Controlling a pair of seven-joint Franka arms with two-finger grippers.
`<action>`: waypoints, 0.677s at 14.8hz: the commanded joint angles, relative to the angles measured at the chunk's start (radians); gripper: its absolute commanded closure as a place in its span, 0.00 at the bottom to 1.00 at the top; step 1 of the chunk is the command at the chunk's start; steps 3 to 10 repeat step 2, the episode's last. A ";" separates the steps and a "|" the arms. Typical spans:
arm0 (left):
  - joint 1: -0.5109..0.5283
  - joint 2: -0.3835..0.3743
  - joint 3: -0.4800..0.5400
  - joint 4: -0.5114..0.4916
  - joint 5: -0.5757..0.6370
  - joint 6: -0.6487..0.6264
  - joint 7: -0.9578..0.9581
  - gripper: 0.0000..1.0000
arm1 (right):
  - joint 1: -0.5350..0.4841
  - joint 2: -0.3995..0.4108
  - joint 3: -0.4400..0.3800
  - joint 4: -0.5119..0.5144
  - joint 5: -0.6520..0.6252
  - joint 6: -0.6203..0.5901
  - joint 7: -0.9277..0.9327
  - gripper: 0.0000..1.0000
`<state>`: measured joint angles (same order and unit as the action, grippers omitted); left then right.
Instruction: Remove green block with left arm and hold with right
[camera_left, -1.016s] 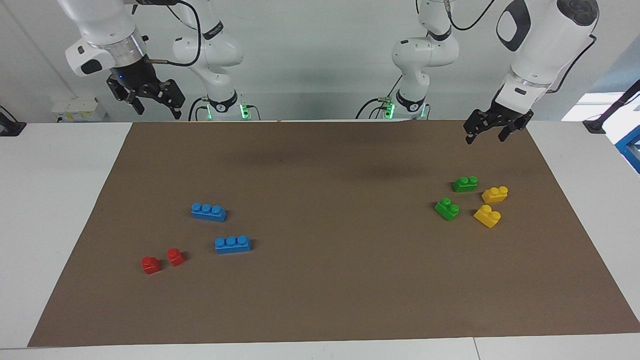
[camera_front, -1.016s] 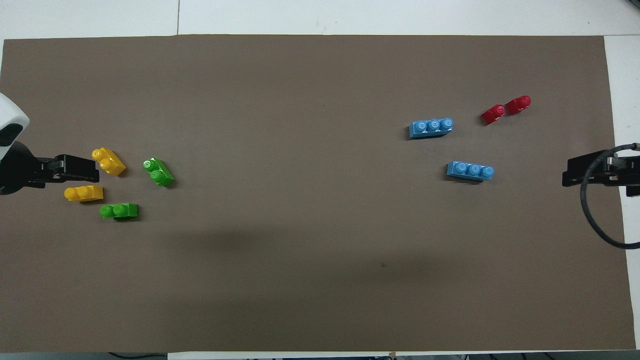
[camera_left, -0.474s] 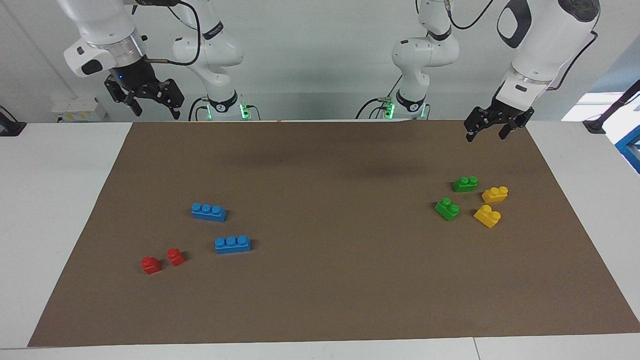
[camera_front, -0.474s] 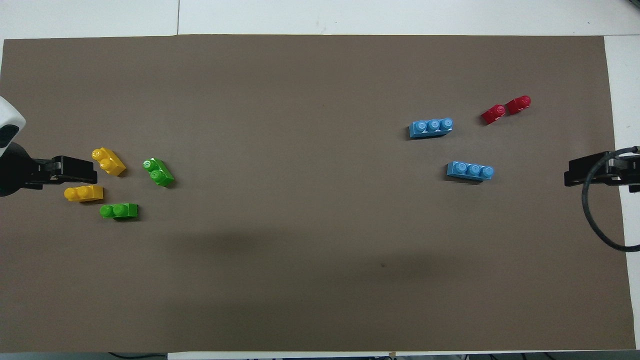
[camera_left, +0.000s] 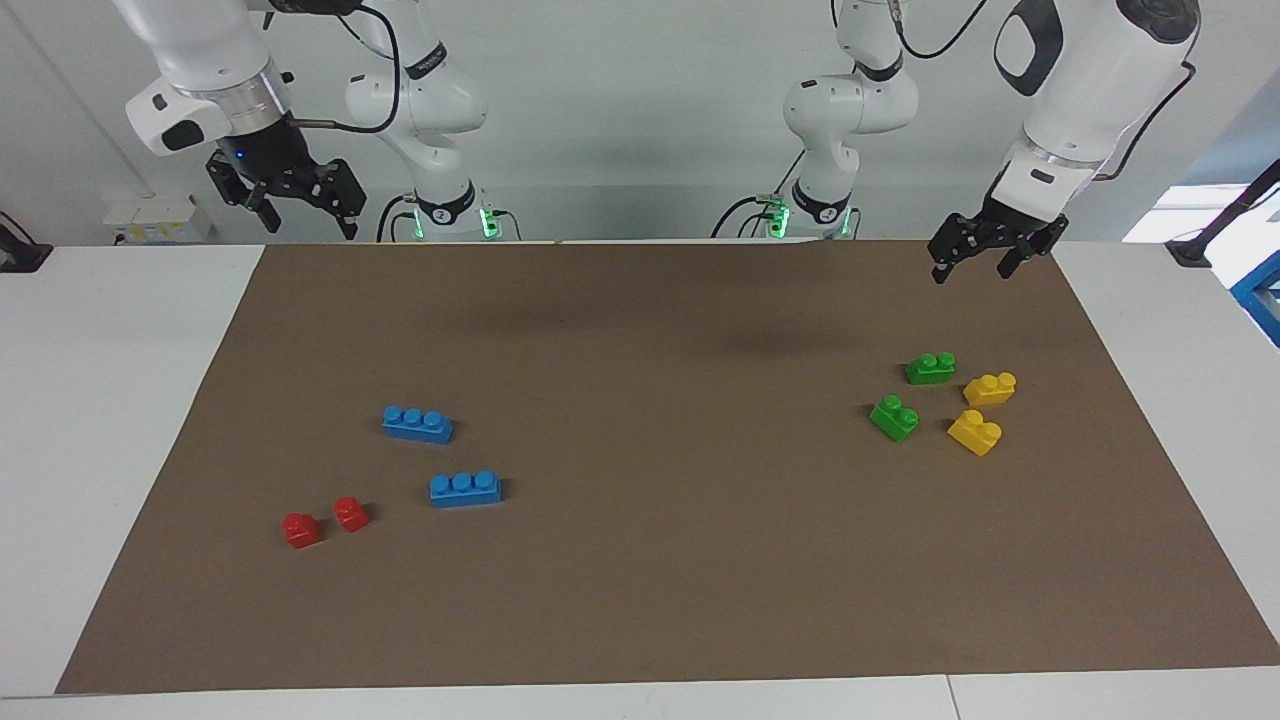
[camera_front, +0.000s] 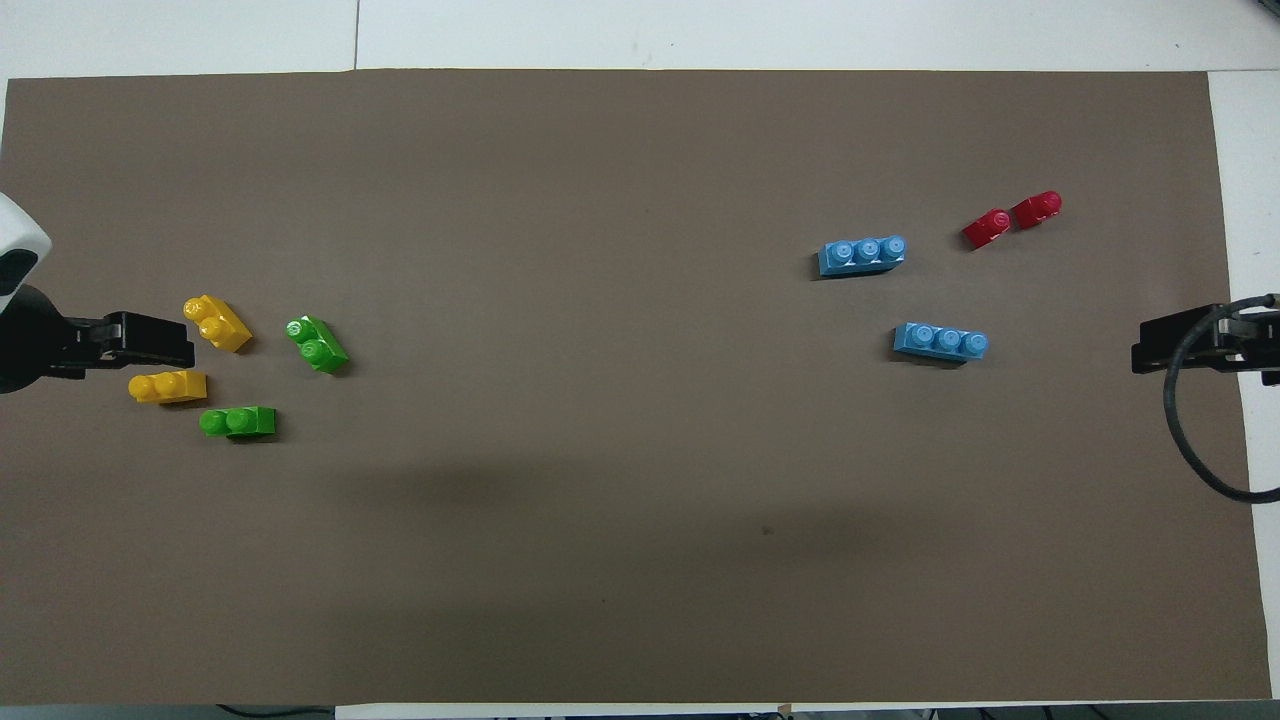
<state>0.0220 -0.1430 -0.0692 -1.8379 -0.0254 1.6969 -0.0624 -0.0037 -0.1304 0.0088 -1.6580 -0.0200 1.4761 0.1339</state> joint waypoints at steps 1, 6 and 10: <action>0.007 -0.007 -0.006 0.011 0.015 -0.020 0.010 0.00 | -0.007 -0.009 0.007 -0.017 -0.009 0.015 -0.014 0.00; 0.007 -0.007 -0.006 0.011 0.015 -0.019 0.010 0.00 | -0.007 -0.009 0.007 -0.016 -0.009 0.013 -0.013 0.00; 0.007 -0.007 -0.006 0.011 0.015 -0.019 0.010 0.00 | -0.007 -0.009 0.007 -0.016 -0.009 0.013 -0.013 0.00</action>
